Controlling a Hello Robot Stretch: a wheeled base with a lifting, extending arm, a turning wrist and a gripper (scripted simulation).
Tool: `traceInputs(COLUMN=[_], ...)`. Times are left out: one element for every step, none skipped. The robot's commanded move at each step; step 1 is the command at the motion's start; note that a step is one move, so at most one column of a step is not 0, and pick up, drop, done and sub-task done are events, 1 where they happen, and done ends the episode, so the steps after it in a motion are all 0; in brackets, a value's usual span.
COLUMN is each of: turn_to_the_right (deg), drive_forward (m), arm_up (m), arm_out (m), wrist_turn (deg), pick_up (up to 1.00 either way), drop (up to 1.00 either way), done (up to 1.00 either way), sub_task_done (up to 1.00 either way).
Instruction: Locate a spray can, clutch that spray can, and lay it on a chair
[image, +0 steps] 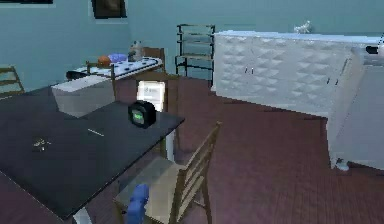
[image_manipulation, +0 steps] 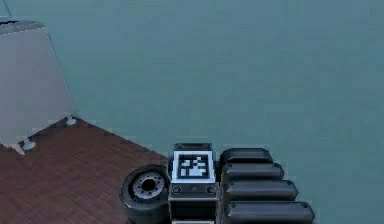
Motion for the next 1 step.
traceInputs(turn_to_the_right=[-45.0], drive_forward=[0.00], arm_up=[0.00], arm_out=[0.00], wrist_turn=[0.0], pick_up=[0.00], drop=[0.00], done=[0.00], sub_task_done=[0.00])
